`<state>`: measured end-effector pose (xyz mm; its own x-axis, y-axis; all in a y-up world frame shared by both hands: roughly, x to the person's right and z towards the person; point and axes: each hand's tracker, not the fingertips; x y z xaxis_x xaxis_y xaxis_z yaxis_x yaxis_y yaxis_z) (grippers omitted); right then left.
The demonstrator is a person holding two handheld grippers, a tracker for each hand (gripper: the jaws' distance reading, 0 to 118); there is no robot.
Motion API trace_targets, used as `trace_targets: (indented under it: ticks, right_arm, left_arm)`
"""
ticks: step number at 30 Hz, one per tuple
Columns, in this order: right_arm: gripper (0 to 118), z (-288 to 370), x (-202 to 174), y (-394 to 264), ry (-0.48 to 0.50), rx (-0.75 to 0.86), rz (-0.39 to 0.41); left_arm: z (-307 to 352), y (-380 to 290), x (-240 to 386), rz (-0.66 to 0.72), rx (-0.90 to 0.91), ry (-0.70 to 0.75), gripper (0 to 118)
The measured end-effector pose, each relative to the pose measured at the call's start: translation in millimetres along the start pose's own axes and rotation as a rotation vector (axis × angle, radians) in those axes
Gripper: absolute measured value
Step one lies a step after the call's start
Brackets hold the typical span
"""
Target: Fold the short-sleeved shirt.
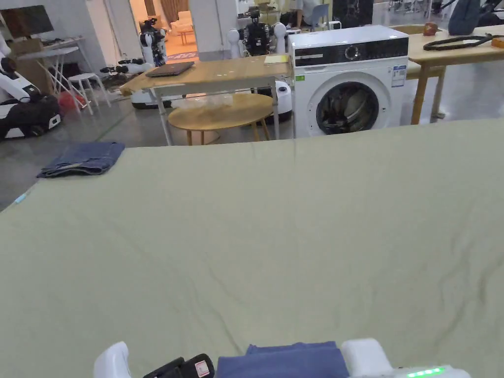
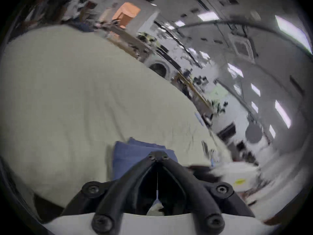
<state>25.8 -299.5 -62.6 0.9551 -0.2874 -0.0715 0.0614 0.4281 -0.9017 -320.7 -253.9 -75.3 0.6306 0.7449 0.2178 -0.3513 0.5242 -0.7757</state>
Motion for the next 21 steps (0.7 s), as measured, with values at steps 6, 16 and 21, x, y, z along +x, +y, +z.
trace_targets:
  ticks: [6, 16, 21]
  right_arm:
    - [0, -10.6, 20.0, -4.3, 0.105, 0.015, -0.076]
    - [0, -12.6, 48.3, -26.5, 0.288, 0.089, -0.288]
    - [0, 3.8, 45.5, -26.7, 0.298, 0.133, -0.290]
  left_arm:
    - [-7.7, -9.4, -72.7, 0.322, -0.090, -0.197, 112]
    - [-115.7, -36.6, -67.2, 0.427, -0.415, -0.302, 71]
    - [-115.9, -33.1, -78.8, 0.438, -0.406, -0.179, 22]
